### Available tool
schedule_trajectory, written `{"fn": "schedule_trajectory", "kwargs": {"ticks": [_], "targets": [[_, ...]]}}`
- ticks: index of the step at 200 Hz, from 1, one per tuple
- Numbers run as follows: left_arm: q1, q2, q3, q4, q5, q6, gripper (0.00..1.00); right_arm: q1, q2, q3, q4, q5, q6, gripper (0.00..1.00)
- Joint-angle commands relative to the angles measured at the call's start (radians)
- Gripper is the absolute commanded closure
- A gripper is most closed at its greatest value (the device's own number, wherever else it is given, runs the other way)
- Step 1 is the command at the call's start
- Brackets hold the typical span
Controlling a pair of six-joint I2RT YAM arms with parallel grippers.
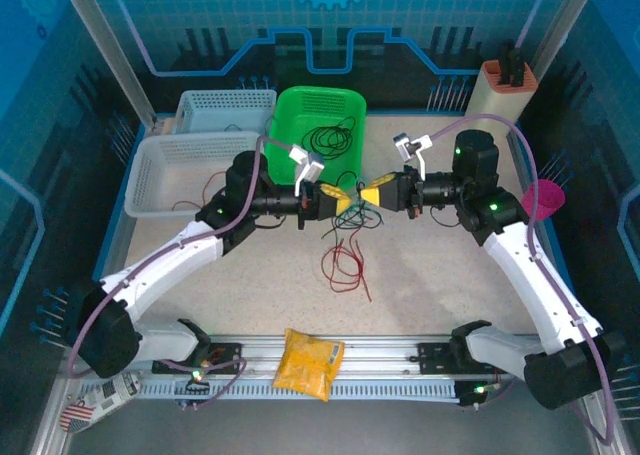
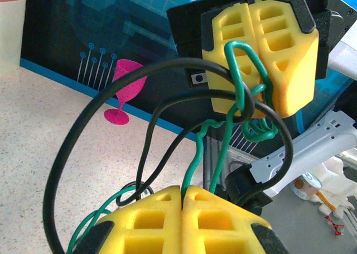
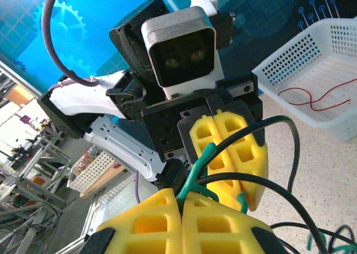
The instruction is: Untangle the cables
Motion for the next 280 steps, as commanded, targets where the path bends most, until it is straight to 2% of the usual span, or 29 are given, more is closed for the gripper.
{"fn": "schedule_trajectory", "kwargs": {"ticks": [1,95,135,168,222,280], "targets": [[0.023,0.053,0.022,-0.014,-0.020,0.031,1.00,-0.005,-0.013,0.018,0.115,-0.112,0.064,1.00],[0.021,0.128,-0.020,0.119,0.053,-0.022,1.00,-0.004,-0.008,-0.025,0.323,-0.060,0.216,1.00],[0.020,0.130,-0.053,0.179,0.094,-0.053,1.00,-0.024,-0.004,0.002,0.332,-0.025,0.243,1.00],[0.018,0.131,-0.065,0.221,0.125,-0.080,1.00,-0.033,0.003,0.001,0.407,0.000,0.316,1.00],[0.001,0.129,-0.073,0.247,0.147,-0.103,1.00,-0.034,-0.001,-0.016,0.469,0.139,0.406,1.00],[-0.005,0.141,-0.091,0.321,0.152,-0.154,1.00,-0.022,-0.025,-0.024,0.432,0.324,0.457,1.00]]}}
